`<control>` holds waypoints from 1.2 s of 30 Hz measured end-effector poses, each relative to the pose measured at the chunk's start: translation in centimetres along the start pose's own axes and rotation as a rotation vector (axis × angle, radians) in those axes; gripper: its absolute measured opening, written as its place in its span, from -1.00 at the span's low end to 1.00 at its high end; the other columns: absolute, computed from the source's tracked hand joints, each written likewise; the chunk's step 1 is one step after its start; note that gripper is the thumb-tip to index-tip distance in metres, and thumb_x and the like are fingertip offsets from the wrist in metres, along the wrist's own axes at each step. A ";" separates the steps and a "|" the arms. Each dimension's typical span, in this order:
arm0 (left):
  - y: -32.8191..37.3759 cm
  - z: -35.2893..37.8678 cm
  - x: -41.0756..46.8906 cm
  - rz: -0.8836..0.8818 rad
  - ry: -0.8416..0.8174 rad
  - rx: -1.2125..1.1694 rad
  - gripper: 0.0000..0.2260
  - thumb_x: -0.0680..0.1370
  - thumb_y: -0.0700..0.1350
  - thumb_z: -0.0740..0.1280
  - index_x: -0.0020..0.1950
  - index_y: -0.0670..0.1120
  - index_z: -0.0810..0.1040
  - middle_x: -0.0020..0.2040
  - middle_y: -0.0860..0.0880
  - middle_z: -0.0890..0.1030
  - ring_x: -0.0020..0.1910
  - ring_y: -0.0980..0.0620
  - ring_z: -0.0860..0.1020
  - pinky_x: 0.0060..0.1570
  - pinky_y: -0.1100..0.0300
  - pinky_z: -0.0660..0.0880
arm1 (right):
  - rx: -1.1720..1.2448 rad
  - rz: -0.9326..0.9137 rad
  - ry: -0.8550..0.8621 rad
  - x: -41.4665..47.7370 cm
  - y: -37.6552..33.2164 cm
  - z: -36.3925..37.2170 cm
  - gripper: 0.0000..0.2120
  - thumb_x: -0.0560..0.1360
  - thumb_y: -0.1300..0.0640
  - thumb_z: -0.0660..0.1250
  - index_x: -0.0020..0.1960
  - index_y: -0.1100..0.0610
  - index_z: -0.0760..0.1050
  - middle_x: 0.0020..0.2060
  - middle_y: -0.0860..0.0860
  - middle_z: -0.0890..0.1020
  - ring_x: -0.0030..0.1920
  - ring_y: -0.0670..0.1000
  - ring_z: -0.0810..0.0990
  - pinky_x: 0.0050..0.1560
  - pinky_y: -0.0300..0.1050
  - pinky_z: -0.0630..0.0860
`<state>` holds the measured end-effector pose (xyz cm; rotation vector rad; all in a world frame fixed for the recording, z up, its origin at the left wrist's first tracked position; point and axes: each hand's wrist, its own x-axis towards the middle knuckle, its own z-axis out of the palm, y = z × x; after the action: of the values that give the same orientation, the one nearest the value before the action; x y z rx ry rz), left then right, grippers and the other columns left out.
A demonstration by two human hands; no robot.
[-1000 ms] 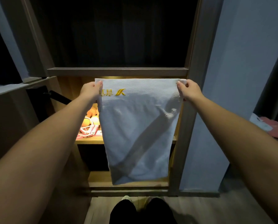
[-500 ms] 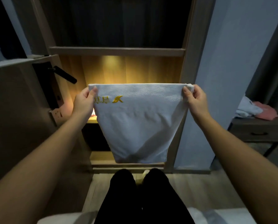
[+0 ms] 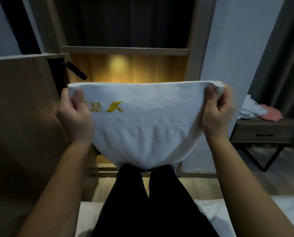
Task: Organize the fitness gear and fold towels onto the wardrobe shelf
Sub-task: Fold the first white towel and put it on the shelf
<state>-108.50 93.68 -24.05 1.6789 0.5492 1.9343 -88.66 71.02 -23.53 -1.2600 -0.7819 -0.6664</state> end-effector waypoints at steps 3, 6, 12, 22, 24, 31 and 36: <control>2.8 -0.8 1.1 0.070 0.046 0.038 -0.72 0.63 0.07 0.15 -0.27 0.09 0.28 -0.38 0.16 0.41 -0.37 0.33 0.38 -0.31 0.19 0.28 | 0.008 -0.065 0.040 1.3 -2.4 -1.1 -0.85 0.60 -0.01 0.25 -0.15 -0.10 0.42 -0.37 -0.28 0.48 -0.35 -0.23 0.40 -0.29 -0.43 0.31; 4.5 -1.3 1.6 0.111 0.042 0.018 -0.73 0.64 0.04 0.17 -0.26 0.05 0.30 -0.38 0.19 0.45 -0.38 0.37 0.39 -0.37 0.43 0.24 | 0.032 -0.095 0.072 1.8 -3.8 -2.1 -0.78 0.60 -0.03 0.26 -0.23 -0.11 0.40 -0.41 -0.26 0.46 -0.38 -0.21 0.38 -0.32 -0.42 0.29; 3.0 -1.0 0.3 0.026 -0.043 0.074 -0.70 0.63 -0.02 0.19 -0.23 -0.15 0.39 -0.42 0.06 0.36 -0.42 0.14 0.32 -0.33 0.09 0.23 | 0.017 0.005 0.022 0.4 -2.4 -2.2 -0.79 0.59 0.00 0.29 -0.23 -0.10 0.43 -0.42 -0.21 0.47 -0.39 -0.18 0.39 -0.35 -0.39 0.31; -7.1 2.8 -2.5 -0.263 -0.303 0.262 -0.60 0.60 0.10 0.17 -0.09 -0.22 0.55 -0.17 -0.23 0.63 -0.16 -0.23 0.60 -0.13 -0.17 0.56 | -0.145 0.402 -0.111 -2.3 6.6 0.7 -0.79 0.55 -0.10 0.31 -0.12 0.03 0.55 -0.34 -0.17 0.56 -0.33 -0.27 0.50 -0.38 -0.43 0.38; -9.3 4.2 -2.7 -0.316 -0.347 0.335 -0.62 0.62 0.08 0.17 -0.09 -0.21 0.56 -0.15 -0.21 0.64 -0.14 -0.21 0.61 -0.11 -0.08 0.57 | -0.208 0.482 -0.148 -2.5 9.1 1.8 -0.77 0.54 -0.11 0.29 -0.12 0.03 0.56 -0.29 -0.11 0.59 -0.26 -0.17 0.54 -0.31 -0.27 0.44; -18.1 9.4 -5.4 -0.531 -0.520 0.564 -0.62 0.64 0.10 0.12 -0.17 -0.16 0.47 -0.27 -0.05 0.50 -0.20 -0.11 0.52 -0.24 0.09 0.36 | -0.399 0.734 -0.252 -4.7 18.7 5.6 -0.76 0.57 -0.11 0.23 -0.11 0.02 0.54 -0.28 -0.08 0.59 -0.24 -0.08 0.56 -0.36 -0.21 0.36; -23.7 10.9 -9.9 -0.714 -0.671 0.793 -0.60 0.65 0.13 0.07 0.06 -0.14 0.54 -0.04 -0.13 0.58 -0.04 -0.19 0.54 -0.09 0.02 0.46 | -0.598 0.987 -0.442 -9.2 26.0 6.7 -0.63 0.61 -0.11 0.14 0.16 0.16 0.50 0.00 0.10 0.62 0.00 0.12 0.57 -0.06 -0.04 0.45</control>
<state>-93.98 105.84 -44.52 2.0160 1.4851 0.5915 -74.15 82.70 -44.91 -2.1456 -0.2037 0.2311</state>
